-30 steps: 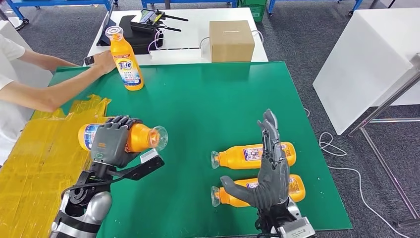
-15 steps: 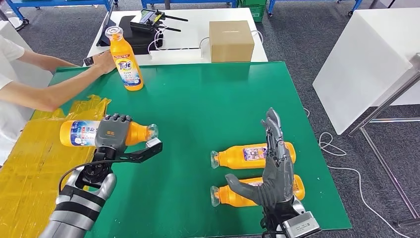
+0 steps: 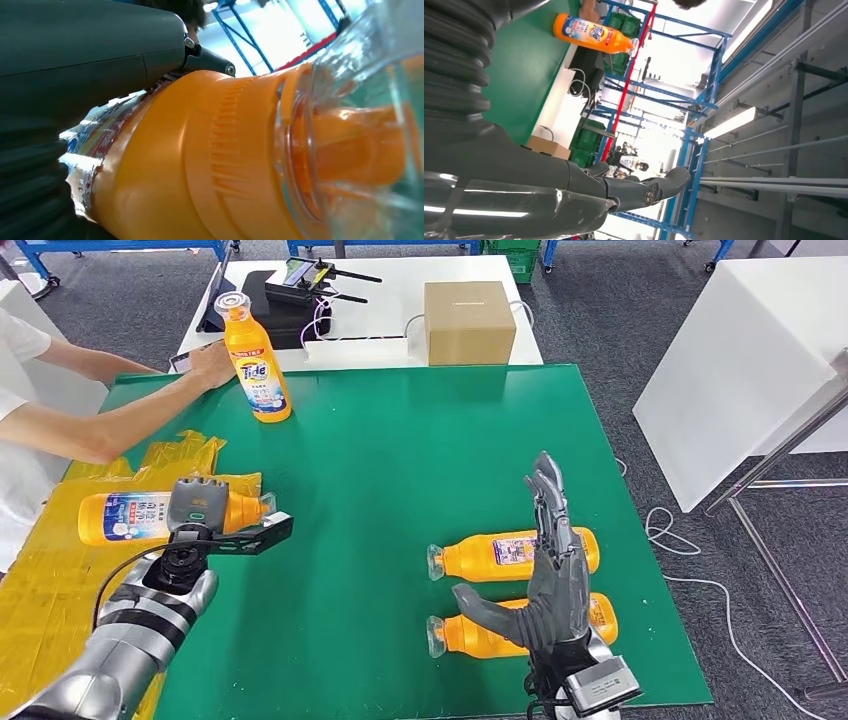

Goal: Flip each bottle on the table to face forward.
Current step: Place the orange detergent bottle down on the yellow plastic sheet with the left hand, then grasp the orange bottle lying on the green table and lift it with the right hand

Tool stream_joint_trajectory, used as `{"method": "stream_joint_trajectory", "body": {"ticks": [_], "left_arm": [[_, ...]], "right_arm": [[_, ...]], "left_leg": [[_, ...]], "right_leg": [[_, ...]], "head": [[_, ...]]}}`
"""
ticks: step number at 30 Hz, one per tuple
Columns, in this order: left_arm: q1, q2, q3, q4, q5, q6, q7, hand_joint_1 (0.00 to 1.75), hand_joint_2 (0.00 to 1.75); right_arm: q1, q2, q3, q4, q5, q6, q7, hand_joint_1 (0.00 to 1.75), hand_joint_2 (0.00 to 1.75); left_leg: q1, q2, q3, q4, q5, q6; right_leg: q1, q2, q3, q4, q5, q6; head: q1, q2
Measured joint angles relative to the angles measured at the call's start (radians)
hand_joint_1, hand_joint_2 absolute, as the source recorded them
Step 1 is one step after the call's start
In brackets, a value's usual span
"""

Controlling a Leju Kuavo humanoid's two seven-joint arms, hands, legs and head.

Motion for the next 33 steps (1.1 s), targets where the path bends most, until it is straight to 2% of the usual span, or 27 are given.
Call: {"method": "stream_joint_trajectory", "body": {"ticks": [3, 7, 10, 11, 14, 15, 21, 33], "left_arm": [[-0.021, 0.002, 0.026, 0.067, 0.008, 0.01, -0.029, 1.75, 1.75], [-0.032, 0.0, 0.075, 0.126, 0.04, 0.032, -0.097, 1.57, 1.75], [-0.031, -0.004, 0.103, 0.148, 0.053, 0.058, -0.14, 1.57, 1.75], [-0.031, -0.006, 0.109, 0.153, 0.054, 0.065, -0.146, 1.27, 1.75], [-0.032, -0.01, 0.124, 0.163, 0.056, 0.075, -0.153, 0.09, 1.75], [-0.032, -0.012, 0.129, 0.166, 0.061, 0.076, -0.158, 0.0, 1.75], [-0.029, -0.029, 0.175, 0.172, 0.137, 0.077, -0.244, 0.0, 1.75], [-0.001, -0.046, 0.234, 0.154, 0.187, 0.111, -0.26, 0.0, 1.75]], "right_arm": [[-0.002, 0.002, 0.0, 0.004, 0.0, -0.001, 0.004, 0.0, 1.75], [-0.004, 0.004, -0.001, 0.008, -0.001, -0.004, 0.009, 0.0, 1.75], [-0.004, 0.004, -0.001, 0.011, -0.002, -0.005, 0.009, 0.0, 1.75], [-0.005, 0.004, -0.001, 0.013, -0.002, -0.005, 0.009, 0.0, 1.75], [-0.005, 0.004, -0.002, 0.015, -0.002, -0.005, 0.009, 0.0, 1.75], [-0.005, 0.004, -0.002, 0.016, -0.002, -0.005, 0.009, 0.0, 1.75], [-0.005, 0.004, -0.002, 0.018, -0.007, -0.009, 0.012, 0.0, 1.75], [-0.005, 0.004, -0.003, 0.031, -0.014, -0.017, 0.012, 0.0, 1.75]], "left_leg": [[0.0, 0.0, 0.0, 0.0, 0.0, 0.0], [0.0, 0.0, 0.0, 0.0, 0.0, 0.0], [0.0, 0.0, 0.0, 0.0, 0.0, 0.0], [0.0, 0.0, 0.0, 0.0, 0.0, 0.0], [0.0, 0.0, 0.0, 0.0, 0.0, 0.0], [0.0, 0.0, 0.0, 0.0, 0.0, 0.0], [0.0, -0.001, 0.0, 0.0, 0.0, 0.0], [0.0, -0.001, 0.002, 0.0, 0.0, 0.0]], "right_leg": [[0.0, 0.0, 0.0, 0.0, 0.0, 0.0], [0.0, 0.0, 0.0, 0.0, 0.0, 0.0], [0.0, 0.0, 0.0, 0.0, 0.0, 0.0], [0.0, 0.0, 0.0, 0.0, 0.0, 0.0], [0.0, 0.0, 0.0, 0.0, 0.0, 0.0], [0.0, 0.0, 0.0, 0.0, 0.0, 0.0], [-0.001, -0.001, 0.001, 0.0, 0.0, 0.0], [-0.001, -0.001, 0.002, 0.0, 0.0, 0.0]], "head": [[0.0, 0.0], [0.0, 0.0], [0.0, 0.0], [0.0, 0.0], [0.0, 0.0], [0.0, 0.0], [0.0, 0.0], [0.0, 0.0]]}}
